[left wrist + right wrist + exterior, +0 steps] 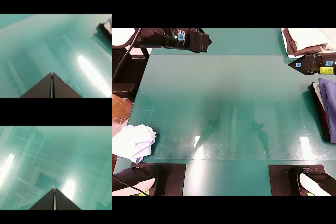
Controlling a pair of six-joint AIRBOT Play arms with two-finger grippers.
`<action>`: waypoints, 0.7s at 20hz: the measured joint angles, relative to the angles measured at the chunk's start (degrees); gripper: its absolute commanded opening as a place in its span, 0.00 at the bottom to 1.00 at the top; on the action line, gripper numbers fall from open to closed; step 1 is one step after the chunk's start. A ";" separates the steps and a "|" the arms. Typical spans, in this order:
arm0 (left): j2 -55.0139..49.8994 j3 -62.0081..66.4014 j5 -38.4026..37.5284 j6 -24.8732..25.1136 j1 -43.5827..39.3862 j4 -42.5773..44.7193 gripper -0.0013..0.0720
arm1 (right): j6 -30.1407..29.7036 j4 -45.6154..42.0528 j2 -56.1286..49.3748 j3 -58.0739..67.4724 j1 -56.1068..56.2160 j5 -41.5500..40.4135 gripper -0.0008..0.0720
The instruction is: Fold the shirts.
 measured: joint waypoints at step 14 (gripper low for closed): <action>20.48 -22.49 -33.83 -1.25 23.10 26.40 0.92 | 0.02 0.02 -0.02 0.00 0.00 0.28 0.03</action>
